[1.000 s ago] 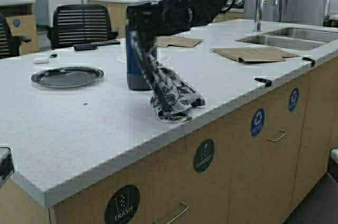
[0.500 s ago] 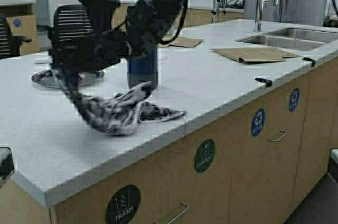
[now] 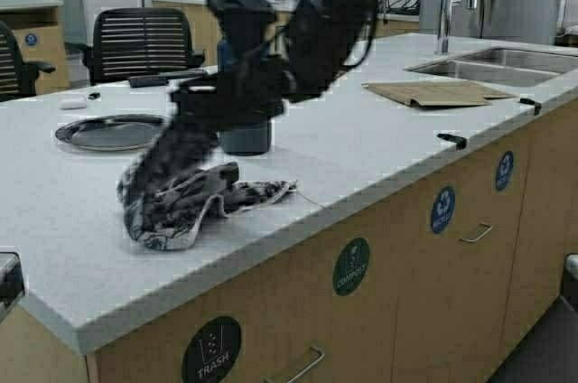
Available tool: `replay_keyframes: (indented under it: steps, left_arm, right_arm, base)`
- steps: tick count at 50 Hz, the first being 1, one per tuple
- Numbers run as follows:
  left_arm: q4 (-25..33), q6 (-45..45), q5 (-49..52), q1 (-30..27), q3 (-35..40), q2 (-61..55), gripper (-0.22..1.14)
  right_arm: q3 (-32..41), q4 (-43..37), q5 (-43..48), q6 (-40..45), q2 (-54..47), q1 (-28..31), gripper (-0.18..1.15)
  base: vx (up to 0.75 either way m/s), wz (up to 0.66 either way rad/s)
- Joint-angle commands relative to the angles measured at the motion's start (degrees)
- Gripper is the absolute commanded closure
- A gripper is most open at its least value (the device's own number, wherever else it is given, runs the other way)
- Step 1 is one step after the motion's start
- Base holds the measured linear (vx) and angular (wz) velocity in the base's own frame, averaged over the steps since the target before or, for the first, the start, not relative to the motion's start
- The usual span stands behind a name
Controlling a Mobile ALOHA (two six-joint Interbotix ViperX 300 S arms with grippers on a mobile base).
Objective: Get the cloth and wipe up the spill under the wine glass
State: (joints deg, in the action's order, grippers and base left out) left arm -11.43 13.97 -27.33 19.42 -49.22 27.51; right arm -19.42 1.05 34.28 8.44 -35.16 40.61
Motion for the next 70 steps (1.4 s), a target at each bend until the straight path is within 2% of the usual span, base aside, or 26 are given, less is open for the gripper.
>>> replay_keyframes:
  steps: [1,10,25,32,43,54,70]
  left_arm:
    - [0.0,-0.2,-4.6,0.1,0.3,-4.5,0.59]
    - [-0.1,-1.0,-11.0,0.1,0.1,-13.8,0.59]
    - [-0.7,-1.5,-30.0,0.1,0.8,-32.6,0.59]
    - [-0.7,-1.5,-35.8,0.1,2.4,-40.2,0.59]
    - [-0.9,-2.9,-41.9,0.1,5.9,-51.5,0.59]
    - [-0.9,-9.4,-48.8,0.1,9.0,-60.7,0.59]
    - [-0.4,-11.5,-50.9,0.1,12.1,-70.1,0.59]
  right_arm:
    - [-2.2,-0.2,1.5,-0.1,2.4,-3.8,0.91]
    - [-3.3,0.0,1.5,-0.4,1.0,-6.2,0.91]
    - [-4.7,0.7,1.5,-1.4,-0.7,-6.9,0.91]
    - [-5.4,0.7,1.5,-2.1,-1.0,-7.5,0.91]
    - [-6.0,0.7,1.5,-2.8,-1.0,-7.9,0.91]
    - [-6.1,0.8,2.1,-2.8,-1.0,-7.9,0.91]
    - [-6.0,0.8,3.4,-2.8,-1.0,-7.9,0.91]
  base:
    - [0.00,0.00]
    - [0.00,0.00]
    - [0.00,0.00]
    - [0.00,0.00]
    - [0.00,0.00]
    - [0.00,0.00]
    - [0.00,0.00]
